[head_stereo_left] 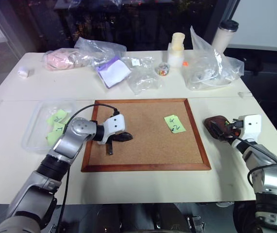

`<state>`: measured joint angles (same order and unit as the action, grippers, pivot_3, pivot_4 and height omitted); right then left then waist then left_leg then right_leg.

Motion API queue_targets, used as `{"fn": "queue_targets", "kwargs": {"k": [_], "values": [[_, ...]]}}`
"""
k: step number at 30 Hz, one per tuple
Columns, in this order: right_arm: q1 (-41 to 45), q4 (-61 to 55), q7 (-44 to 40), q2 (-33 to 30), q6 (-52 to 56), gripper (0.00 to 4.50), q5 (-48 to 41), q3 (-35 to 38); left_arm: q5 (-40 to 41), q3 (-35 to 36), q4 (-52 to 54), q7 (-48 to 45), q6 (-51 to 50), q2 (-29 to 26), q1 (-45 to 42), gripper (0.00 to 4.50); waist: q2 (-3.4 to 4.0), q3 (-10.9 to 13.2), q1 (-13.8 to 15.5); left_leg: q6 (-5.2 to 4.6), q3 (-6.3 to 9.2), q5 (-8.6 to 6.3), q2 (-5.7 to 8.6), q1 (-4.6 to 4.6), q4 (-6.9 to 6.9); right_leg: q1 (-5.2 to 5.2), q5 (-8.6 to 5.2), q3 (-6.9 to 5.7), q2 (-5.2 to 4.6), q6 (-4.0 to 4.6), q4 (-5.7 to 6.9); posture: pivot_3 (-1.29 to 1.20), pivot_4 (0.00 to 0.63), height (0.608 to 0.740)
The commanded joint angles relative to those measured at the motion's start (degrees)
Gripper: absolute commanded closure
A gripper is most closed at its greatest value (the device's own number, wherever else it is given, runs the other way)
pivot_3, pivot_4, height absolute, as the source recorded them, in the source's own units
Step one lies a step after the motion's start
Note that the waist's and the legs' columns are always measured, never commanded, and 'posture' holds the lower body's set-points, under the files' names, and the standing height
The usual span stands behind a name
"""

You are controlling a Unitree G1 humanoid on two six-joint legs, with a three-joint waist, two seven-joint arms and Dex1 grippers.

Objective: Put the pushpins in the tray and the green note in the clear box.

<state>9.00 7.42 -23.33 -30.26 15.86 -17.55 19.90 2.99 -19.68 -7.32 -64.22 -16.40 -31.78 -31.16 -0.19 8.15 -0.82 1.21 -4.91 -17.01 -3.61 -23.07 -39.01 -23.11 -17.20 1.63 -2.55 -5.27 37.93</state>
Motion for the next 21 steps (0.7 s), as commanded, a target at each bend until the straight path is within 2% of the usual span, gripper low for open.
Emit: {"fn": "queue_targets", "kwargs": {"k": [1, 5, 11, 17, 21], "values": [[0.11, -4.60, -0.76, -0.25, -0.80, 0.05, -2.34, 2.31, -3.18, -4.21, -3.70, -1.11, -1.03, -0.49, 2.99, 4.50, 0.02, -0.01, 0.00, 0.00, 0.00, 0.00, 0.00, 0.00, 0.00, 0.00, 0.00, 0.00, 0.00, 0.00, 0.00, 0.00, 0.150, 0.734], [-0.02, -11.38, -3.58, -0.39, 1.56, 0.05, -6.25, 1.67, -3.19, -4.21, -3.85, -1.18, -0.82, -0.50, 3.00, 4.50, 0.03, -0.02, 0.00, 0.00, 0.01, 0.00, 0.00, 0.00, 0.00, 0.00, 0.00, 0.00, 0.00, 0.00, 0.00, 0.00, 0.150, 0.734], [-0.50, -22.31, -8.08, -0.14, 10.35, 0.05, -8.62, -8.03, -3.28, -4.17, -4.35, -1.14, -0.56, -0.43, 2.71, 4.50, 0.01, -0.04, 0.04, 0.00, 0.13, 0.00, -0.01, 0.03, 0.00, 0.02, 0.00, 0.00, 0.00, 0.00, 0.00, 0.00, 0.150, 0.734], [-0.72, -21.84, -7.48, 5.70, 11.30, 0.05, -7.67, -15.09, -3.27, -4.04, -3.83, -0.71, -0.81, -0.27, 3.10, 4.50, -0.02, -0.06, 0.11, -0.01, 0.13, 0.00, 0.00, 0.02, 0.00, 0.02, 0.00, -0.01, 0.00, 0.00, 0.00, 0.00, 0.150, 0.734], [-0.52, -18.64, -7.34, 7.79, 9.52, 0.05, -6.02, -16.71, -3.24, -3.99, -3.41, -0.55, -1.04, -0.39, 3.43, 4.50, -0.03, -0.06, 0.12, -0.01, 0.12, 0.00, 0.00, 0.02, 0.00, 0.02, 0.00, -0.01, -0.01, 0.00, 0.00, 0.00, 0.150, 0.734]]}}
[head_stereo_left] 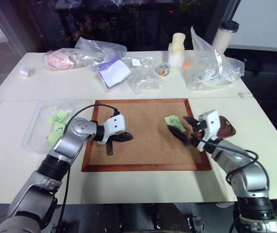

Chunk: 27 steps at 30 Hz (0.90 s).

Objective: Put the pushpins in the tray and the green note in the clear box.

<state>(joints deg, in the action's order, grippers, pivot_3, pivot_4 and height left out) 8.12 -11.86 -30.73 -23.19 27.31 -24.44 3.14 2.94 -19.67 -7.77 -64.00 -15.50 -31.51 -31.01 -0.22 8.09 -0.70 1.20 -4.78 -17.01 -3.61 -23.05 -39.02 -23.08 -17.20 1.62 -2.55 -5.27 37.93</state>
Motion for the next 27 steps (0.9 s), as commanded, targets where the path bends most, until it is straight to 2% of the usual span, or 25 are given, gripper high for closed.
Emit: {"fn": "queue_targets", "kwargs": {"k": [1, 12, 15, 19, 22, 23, 27], "values": [[0.41, 1.30, -0.15, 0.93, -2.30, 0.05, 1.19, -0.24, -3.18, -3.99, -2.91, -0.74, -2.01, -0.67, 3.29, 4.50, 0.00, 0.00, -0.01, 0.00, -0.01, 0.00, 0.00, 0.00, 0.00, 0.00, 0.00, 0.00, 0.00, 0.00, 0.00, 0.00, 0.150, 0.734], [1.15, 7.88, -2.03, 1.35, -6.36, 0.05, 5.82, -3.47, -3.21, -4.15, -2.69, -0.65, -2.22, -0.59, 3.22, 4.50, -0.18, -0.12, -0.06, 0.00, -0.05, 0.00, 0.00, 0.02, 0.00, 0.01, 0.00, -0.01, 0.01, 0.00, 0.00, 0.00, 0.150, 0.734], [1.31, 11.66, -2.10, 1.36, -8.97, 0.86, 8.65, -4.73, -3.23, -4.20, -2.61, -0.59, -2.29, -0.52, 3.20, 4.50, -0.31, -0.23, -0.09, 0.00, -0.05, 0.00, 0.00, 0.04, 0.01, 0.02, 0.00, -0.01, 0.01, 0.00, 0.00, 0.00, 0.150, 0.734], [0.89, 13.88, -2.75, 0.84, -11.46, 2.81, 11.36, -5.98, -3.32, -4.09, -2.43, -0.55, -2.52, -0.41, 3.22, 4.50, -0.56, -0.37, -0.22, -0.06, -0.09, -0.04, -0.02, 0.68, 0.20, 0.62, -0.05, -0.01, 0.02, 0.08, -0.16, 0.00, 0.150, 0.734], [0.44, 15.04, -3.08, 0.43, -12.93, 4.20, 13.08, -6.60, -3.48, -3.87, -2.49, -0.62, -2.58, -0.36, 3.16, 4.50, -0.66, -0.49, -0.21, -0.07, -0.04, -0.05, -0.04, 0.77, 0.28, 0.70, -0.07, -0.03, 0.02, 0.11, -0.21, 0.00, 0.150, 0.734], [0.33, 15.47, -3.15, 0.29, -13.46, 4.43, 13.71, -6.84, -3.53, -3.77, -2.64, -0.65, -2.52, -0.35, 3.07, 4.50, -0.68, -0.53, -0.18, -0.07, -0.02, -0.05, -0.04, 0.77, 0.28, 0.71, -0.07, -0.03, 0.01, 0.11, -0.22, 0.00, 0.150, 0.734], [-0.32, 16.12, -3.07, 0.97, -14.41, 4.43, 13.62, -6.19, -3.62, -3.41, -2.65, -0.42, -2.37, -0.39, 3.09, 4.50, -0.78, -0.69, -0.18, -0.07, 0.00, -0.05, -0.04, 0.77, 0.34, 0.72, -0.07, -0.04, 0.01, 0.11, -0.26, 0.00, 0.150, 0.734]]}}
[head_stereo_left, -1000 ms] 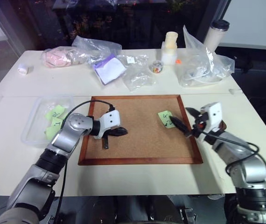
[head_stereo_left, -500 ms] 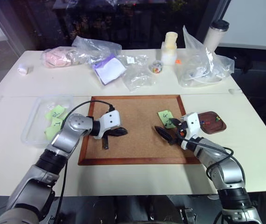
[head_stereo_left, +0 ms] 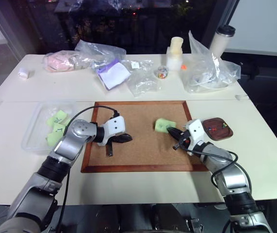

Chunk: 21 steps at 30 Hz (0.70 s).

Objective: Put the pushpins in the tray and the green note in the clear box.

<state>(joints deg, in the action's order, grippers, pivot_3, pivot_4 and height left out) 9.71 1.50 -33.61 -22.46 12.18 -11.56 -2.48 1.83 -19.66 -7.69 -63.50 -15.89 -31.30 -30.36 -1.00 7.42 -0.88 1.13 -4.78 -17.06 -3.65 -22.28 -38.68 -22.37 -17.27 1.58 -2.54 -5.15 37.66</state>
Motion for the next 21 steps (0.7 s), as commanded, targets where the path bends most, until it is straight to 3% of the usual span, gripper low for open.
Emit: {"fn": "queue_targets", "kwargs": {"k": [1, 10, 21], "values": [[-2.05, 2.76, -0.14, 0.48, 0.69, 4.43, 0.62, -0.53, -2.43, -3.22, -2.67, -0.86, -1.90, -0.70, 2.57, 4.50, -0.01, -0.04, 0.00, 0.00, 0.00, 0.00, 0.00, 0.00, 0.01, 0.00, 0.00, 0.00, 0.00, 0.00, -0.01, 0.00, 0.150, 0.734], [-2.12, 3.20, 0.94, 1.79, -0.69, 4.43, 0.85, 0.36, -2.25, -3.51, -2.09, -1.46, -1.62, -0.82, 3.47, 4.50, -0.35, -0.40, 0.01, 0.00, -0.03, 0.00, -0.01, 0.23, 0.50, 0.10, -0.07, 0.01, -0.01, 0.12, -0.28, 0.00, 0.150, 0.734], [-0.86, -6.61, 2.70, 0.33, 1.53, 4.43, -3.01, 5.95, -2.63, -3.78, -5.20, -2.36, -0.97, 0.37, 1.78, 4.50, -0.05, -0.22, 0.19, 0.00, -0.07, 0.00, 0.03, 0.20, 0.52, 0.09, -0.09, 0.01, -0.11, 0.18, -0.31, 0.00, 0.150, 0.734]]}}
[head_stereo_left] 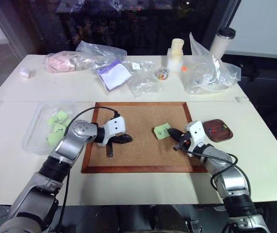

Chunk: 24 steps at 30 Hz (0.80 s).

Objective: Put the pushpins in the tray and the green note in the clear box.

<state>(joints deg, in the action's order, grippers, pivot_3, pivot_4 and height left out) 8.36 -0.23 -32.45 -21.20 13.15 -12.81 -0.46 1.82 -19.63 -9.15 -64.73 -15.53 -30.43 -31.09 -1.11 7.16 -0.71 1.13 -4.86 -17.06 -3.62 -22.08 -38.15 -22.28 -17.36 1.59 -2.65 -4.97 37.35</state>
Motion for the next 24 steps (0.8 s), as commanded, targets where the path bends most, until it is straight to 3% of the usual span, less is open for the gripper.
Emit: {"fn": "queue_targets", "kwargs": {"k": [1, 6, 14, 18, 23, 24], "values": [[0.36, -7.45, 1.64, -1.33, 1.52, 4.43, -2.52, 4.67, -2.62, -3.75, -3.71, -1.15, -1.38, -0.52, 2.52, 4.50, 0.14, 0.09, 0.08, 0.00, 0.00, 0.00, 0.00, -0.02, 0.00, -0.01, 0.01, 0.00, -0.01, -0.01, 0.00, 0.00, 0.150, 0.734], [-0.26, -15.66, 2.42, -2.77, 6.14, 4.43, -5.29, 7.04, -2.55, -3.43, -3.32, -1.16, -1.47, -0.63, 2.67, 4.50, 0.29, 0.17, 0.04, 0.00, 0.03, 0.00, 0.00, -0.08, 0.00, -0.06, 0.03, -0.01, 0.01, -0.06, -0.02, 0.00, 0.150, 0.734], [-0.37, -18.35, 2.75, -3.21, 8.83, 4.43, -5.85, 7.08, -0.68, -1.75, -2.80, -1.36, -2.13, 0.43, 0.78, 4.50, 0.30, 0.17, 0.12, 0.00, 0.04, 0.00, 0.01, -0.11, 0.00, -0.06, 0.03, -0.04, 0.02, -0.05, -0.04, 0.00, 0.150, 0.734], [0.18, -18.00, 2.98, -3.17, 9.16, 4.43, -5.92, 7.03, 5.66, 4.29, -2.04, -2.64, -7.05, 1.12, -3.96, 4.50, 0.31, 0.31, 0.11, 0.00, 0.06, 0.00, 0.02, -0.21, 0.00, -0.15, 0.03, -0.06, 0.02, -0.05, -0.04, 0.00, 0.150, 0.734], [2.17, -16.65, 3.58, -3.25, 9.80, 4.43, -6.30, 8.05, 13.01, 13.51, -10.37, -4.04, -9.69, 0.51, -17.14, 4.50, 0.13, 1.01, 0.07, 0.03, 0.16, 0.03, 0.03, -0.88, -0.13, -0.82, 0.06, -0.12, 0.09, -0.10, 0.15, 0.00, 0.150, 0.734], [2.65, -16.27, 3.77, -3.27, 9.87, 4.48, -6.25, 8.24, 13.99, 15.11, -13.81, -3.02, -10.30, 1.47, -20.26, 4.17, 0.15, 1.02, 0.08, 0.07, 0.18, 0.06, 0.03, -1.15, -0.15, -1.10, 0.06, -0.13, 0.10, -0.11, 0.17, 0.00, 0.150, 0.734]]}}
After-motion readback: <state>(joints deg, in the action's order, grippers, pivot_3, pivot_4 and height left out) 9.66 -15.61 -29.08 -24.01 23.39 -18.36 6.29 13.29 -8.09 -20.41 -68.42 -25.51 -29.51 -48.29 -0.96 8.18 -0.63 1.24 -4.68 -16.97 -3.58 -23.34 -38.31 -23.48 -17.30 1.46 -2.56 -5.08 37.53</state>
